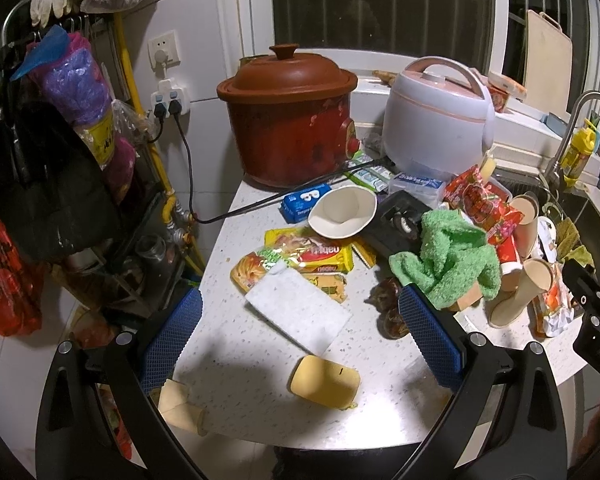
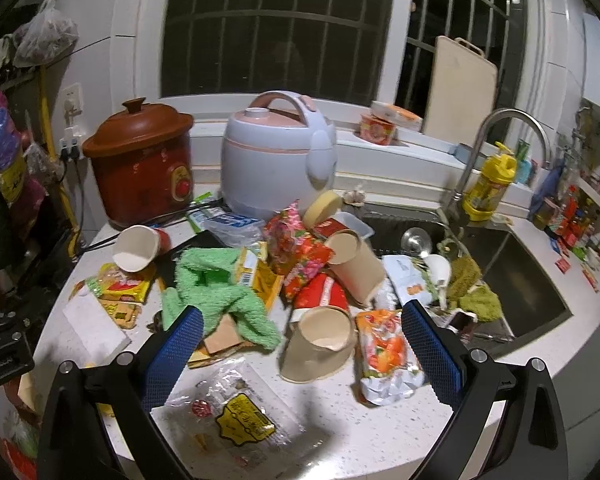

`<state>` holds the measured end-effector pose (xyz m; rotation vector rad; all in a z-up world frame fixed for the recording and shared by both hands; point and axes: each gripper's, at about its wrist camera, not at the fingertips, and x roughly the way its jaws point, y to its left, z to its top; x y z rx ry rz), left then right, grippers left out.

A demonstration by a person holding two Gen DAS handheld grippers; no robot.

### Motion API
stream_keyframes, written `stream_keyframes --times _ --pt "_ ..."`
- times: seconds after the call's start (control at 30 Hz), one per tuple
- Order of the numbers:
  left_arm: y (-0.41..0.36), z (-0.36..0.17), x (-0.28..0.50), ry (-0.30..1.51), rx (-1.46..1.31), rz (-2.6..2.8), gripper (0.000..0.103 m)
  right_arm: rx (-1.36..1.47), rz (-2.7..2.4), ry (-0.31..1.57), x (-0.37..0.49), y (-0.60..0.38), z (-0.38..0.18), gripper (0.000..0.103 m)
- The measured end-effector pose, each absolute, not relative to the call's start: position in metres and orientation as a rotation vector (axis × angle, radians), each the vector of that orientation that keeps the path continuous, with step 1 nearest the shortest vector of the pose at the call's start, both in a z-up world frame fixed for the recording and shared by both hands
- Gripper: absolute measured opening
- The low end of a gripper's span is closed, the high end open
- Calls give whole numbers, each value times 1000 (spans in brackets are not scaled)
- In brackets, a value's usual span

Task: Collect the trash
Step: 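Grasp the green towel with the right tool while the left tool grasps the red-white paper cup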

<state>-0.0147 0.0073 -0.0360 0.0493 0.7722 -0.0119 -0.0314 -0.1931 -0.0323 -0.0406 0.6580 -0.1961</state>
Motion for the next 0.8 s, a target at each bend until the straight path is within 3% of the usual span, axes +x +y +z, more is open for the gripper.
stream_keyframes --times 0.43,0.47,0.53,0.57,0.63,0.67,0.7,0.8 --pt "56 -63 -13 891 24 84 96 -111 -34 755 58 -156 -96 97" --pt "61 -66 -14 898 21 95 96 -121 -35 780 68 -154 -103 92" --pt "68 -70 -14 911 14 109 96 -142 -37 822 82 -150 -116 73" --pt "72 -71 -14 917 9 113 96 -150 -29 852 88 -148 -121 57" --pt "78 -74 -13 923 -3 117 96 -155 -28 881 93 -147 -127 41" --pt "79 -74 -12 924 -6 113 96 -160 -33 874 93 -146 -127 22" --pt "79 -74 -12 924 -8 109 96 -152 -18 868 93 -146 -125 16" --pt "76 -75 -8 916 -10 82 96 -90 28 813 84 -151 -108 13"
